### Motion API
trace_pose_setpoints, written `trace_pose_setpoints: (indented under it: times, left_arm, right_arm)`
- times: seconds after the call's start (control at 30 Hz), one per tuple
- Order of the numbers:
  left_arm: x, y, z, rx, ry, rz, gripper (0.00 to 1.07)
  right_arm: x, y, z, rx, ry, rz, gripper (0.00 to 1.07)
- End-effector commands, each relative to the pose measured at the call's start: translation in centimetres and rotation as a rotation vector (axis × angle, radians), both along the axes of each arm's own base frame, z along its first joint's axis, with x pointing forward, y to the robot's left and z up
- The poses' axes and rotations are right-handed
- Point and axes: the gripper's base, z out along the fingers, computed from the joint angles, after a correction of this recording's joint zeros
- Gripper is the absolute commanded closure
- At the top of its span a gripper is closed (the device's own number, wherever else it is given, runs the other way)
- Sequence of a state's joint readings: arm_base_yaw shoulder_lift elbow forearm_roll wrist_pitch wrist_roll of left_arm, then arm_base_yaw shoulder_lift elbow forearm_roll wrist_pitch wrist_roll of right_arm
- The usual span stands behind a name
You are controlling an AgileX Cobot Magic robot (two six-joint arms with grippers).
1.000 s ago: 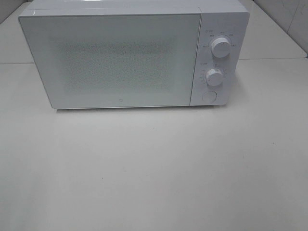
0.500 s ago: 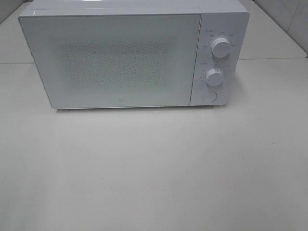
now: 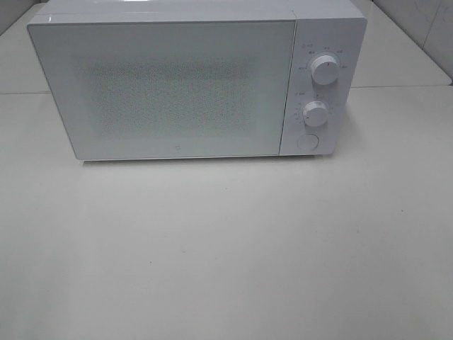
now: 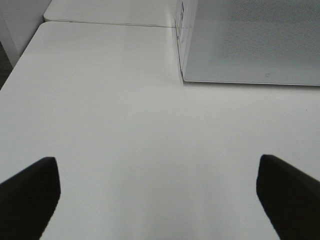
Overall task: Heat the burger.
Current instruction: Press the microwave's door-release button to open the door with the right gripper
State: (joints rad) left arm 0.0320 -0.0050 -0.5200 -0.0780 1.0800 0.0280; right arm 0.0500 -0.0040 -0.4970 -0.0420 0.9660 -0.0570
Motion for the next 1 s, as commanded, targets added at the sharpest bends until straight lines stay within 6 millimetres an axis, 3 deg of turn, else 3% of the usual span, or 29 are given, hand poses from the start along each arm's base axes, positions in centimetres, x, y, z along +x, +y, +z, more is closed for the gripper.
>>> trace_pose_setpoints:
  times: [0.03, 0.77, 0.93, 1.0]
  left_arm:
    - [-0.1, 0.0, 0.0, -0.001, -0.016, 0.004, 0.07]
    - [-0.1, 0.0, 0.0, -0.001, -0.016, 0.004, 0.07]
    - [-0.1, 0.0, 0.0, -0.001, -0.016, 0.004, 0.07]
    - [-0.1, 0.0, 0.0, -0.001, -0.016, 0.004, 0.07]
  right_arm:
    - [-0.4, 0.0, 0.0, -0.009, -0.033, -0.004, 0.31]
    - [-0.4, 0.3, 0.0, 0.076, -0.03, -0.002, 0.31]
    - [-0.3, 0.3, 1.4, 0.073, -0.121, -0.004, 0.36]
    - [0.7, 0.2, 3.2, 0.064, -0.296, 0.0, 0.47]
